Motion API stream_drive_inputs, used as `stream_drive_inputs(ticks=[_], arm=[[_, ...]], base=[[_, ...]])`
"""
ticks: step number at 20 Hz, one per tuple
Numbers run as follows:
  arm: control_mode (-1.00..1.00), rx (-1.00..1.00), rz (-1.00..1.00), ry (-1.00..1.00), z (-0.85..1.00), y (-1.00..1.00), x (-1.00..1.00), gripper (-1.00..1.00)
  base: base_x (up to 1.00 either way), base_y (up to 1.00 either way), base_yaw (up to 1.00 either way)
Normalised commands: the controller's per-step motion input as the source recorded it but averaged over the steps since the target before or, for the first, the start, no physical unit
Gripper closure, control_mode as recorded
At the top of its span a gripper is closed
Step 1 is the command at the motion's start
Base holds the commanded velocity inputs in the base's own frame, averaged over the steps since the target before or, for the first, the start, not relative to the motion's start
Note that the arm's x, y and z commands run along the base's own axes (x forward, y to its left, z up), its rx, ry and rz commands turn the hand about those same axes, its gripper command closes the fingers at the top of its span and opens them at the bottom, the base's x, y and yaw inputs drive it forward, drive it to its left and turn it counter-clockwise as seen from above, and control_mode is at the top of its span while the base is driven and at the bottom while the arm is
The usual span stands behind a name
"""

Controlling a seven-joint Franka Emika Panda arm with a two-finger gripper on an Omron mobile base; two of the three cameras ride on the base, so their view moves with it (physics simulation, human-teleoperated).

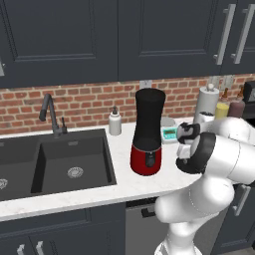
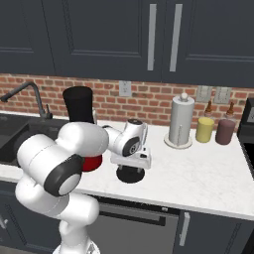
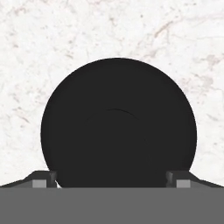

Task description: Close the lid blender by securely placing the lid on top.

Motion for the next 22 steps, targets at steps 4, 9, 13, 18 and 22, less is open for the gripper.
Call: stream_drive_inputs(ticks=[4,9,13,18,22], arm=[[-1.0,-0.02,0.0,0.0,-0.15,0.02,0.05,-1.0],[-1.0,-0.01,0.0,0.0,-0.2,0.0,0.17,-1.0],[-1.0,0.0,0.0,0.0,-0.24,0.0,0.12,-1.0],[-1.0,0.0,0.0,0.0,-0.18,0.03,0.09,1.0],[-1.0,-0.02,0.0,0.0,-0.21,0.16,0.0,1.0]], base=[[0.0,0.0,0.0],[0.0,0.0,0.0],[0.0,0.0,0.0],[0.0,0.0,0.0],[0.0,0.0,0.0]])
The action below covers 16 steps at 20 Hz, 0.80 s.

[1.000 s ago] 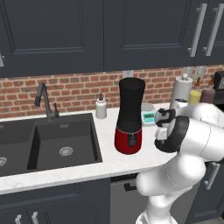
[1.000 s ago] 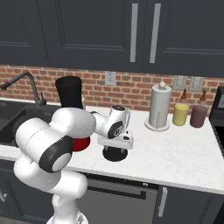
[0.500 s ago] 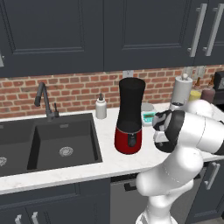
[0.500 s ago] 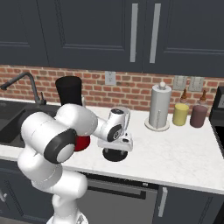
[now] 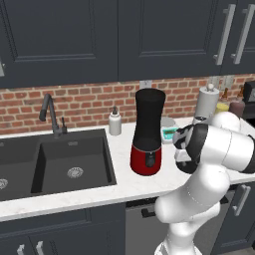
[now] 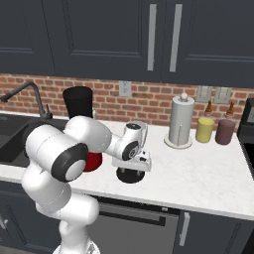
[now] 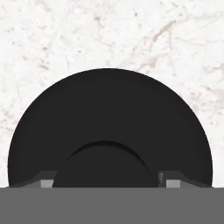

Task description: Close the lid blender by securely placing the lid on top.

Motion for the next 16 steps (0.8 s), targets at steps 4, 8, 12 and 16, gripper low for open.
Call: stream_drive_inputs(ticks=[4,8,12,16], arm=[[-1.0,0.0,0.0,0.0,0.0,0.05,0.0,1.0],[-1.0,0.0,0.0,0.0,0.0,0.0,0.0,1.0],[-1.0,0.0,0.0,-0.01,0.15,0.0,-0.06,1.0],[-1.0,0.0,0.0,0.0,0.6,-0.01,-0.29,1.0]], base=[[0.0,0.0,0.0],[0.0,0.0,0.0],[0.0,0.0,0.0],[0.0,0.0,0.0]])
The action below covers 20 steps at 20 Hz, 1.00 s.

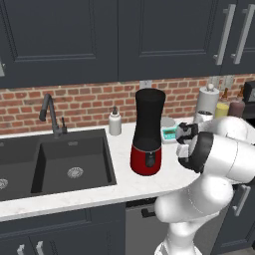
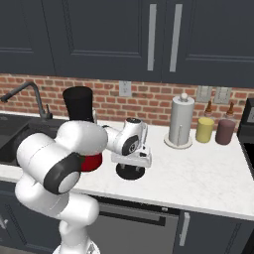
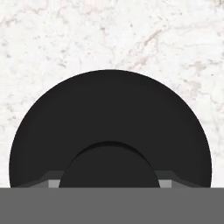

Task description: Close the lid blender by securely placing the lid on top.

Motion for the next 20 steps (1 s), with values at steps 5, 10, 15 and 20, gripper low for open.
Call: stream_drive_inputs(ticks=[5,10,15,20], arm=[[-1.0,0.0,0.0,-0.05,0.85,0.0,-0.59,1.0],[-1.0,0.0,0.0,-0.06,0.98,0.0,-0.64,1.0],[-1.0,0.0,0.0,-0.03,1.0,0.0,-0.69,1.0],[-1.0,0.0,0.0,-0.04,1.0,0.0,-0.62,1.0]], base=[[0.0,0.0,0.0],[0.0,0.0,0.0],[0.0,0.0,0.0],[0.0,0.0,0.0]])
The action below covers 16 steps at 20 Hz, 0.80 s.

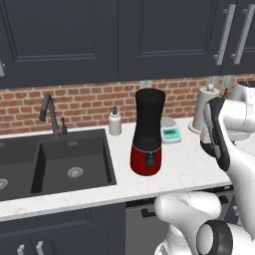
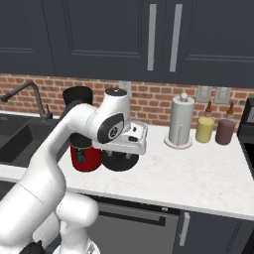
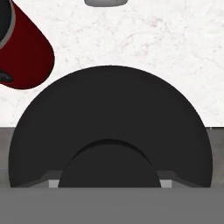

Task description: Close the lid blender by securely placing the lid on top.

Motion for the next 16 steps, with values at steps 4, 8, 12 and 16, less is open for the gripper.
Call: stream_drive_inputs(ticks=[4,8,12,16], arm=[[-1.0,0.0,0.0,-0.06,1.0,0.0,-0.61,1.0],[-1.0,0.0,0.0,-0.11,0.91,0.14,-0.5,1.0],[-1.0,0.0,0.0,-0.11,0.74,0.31,-0.29,1.0],[-1.0,0.0,0.01,-0.06,0.53,0.58,-0.01,1.0]], base=[[0.0,0.0,0.0],[0.0,0.0,0.0],[0.0,0.0,0.0],[0.0,0.0,0.0]])
